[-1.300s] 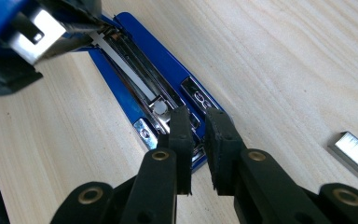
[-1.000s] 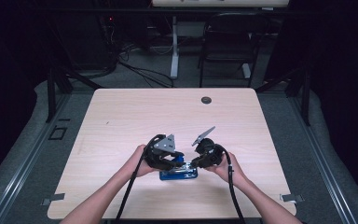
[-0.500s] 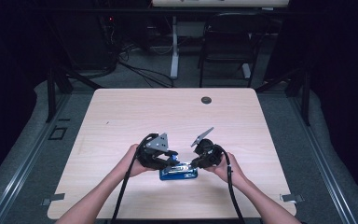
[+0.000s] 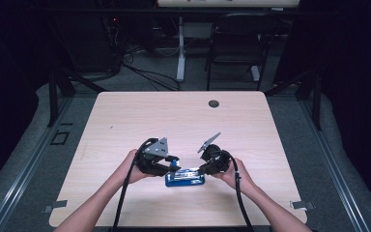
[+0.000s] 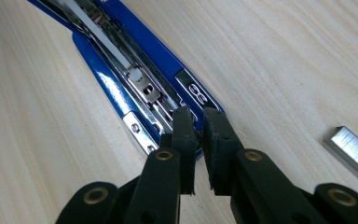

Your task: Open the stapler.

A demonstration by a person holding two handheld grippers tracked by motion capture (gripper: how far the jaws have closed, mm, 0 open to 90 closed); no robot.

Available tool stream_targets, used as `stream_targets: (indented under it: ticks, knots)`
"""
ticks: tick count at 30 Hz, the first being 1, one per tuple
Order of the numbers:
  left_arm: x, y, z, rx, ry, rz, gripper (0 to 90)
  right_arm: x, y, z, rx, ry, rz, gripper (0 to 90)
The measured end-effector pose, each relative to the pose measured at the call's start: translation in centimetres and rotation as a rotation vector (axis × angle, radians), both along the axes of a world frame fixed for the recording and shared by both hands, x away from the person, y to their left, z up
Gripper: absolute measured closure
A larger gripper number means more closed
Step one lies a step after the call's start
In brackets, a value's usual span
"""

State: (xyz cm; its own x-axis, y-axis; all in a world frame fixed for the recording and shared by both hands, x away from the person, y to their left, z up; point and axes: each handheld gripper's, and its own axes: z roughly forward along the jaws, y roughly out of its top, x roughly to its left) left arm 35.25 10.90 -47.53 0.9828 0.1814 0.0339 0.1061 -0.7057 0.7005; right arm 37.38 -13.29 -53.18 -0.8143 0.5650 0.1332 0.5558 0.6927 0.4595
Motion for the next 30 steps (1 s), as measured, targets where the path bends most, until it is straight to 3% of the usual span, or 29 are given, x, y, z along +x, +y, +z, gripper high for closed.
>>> stream_targets:
  ticks: [6, 30]
  knots:
    - [0.1, 0.9, -0.1, -0.012, 0.014, 0.013, 66.3, 0.1, 0.0, 0.0, -0.006, -0.003, 0.006, 84.5]
    - [0.0, 3.6, -0.4, 0.021, 0.051, 0.037, 66.0, 0.1, 0.1, -0.1, -0.003, -0.005, 0.001, 84.5]
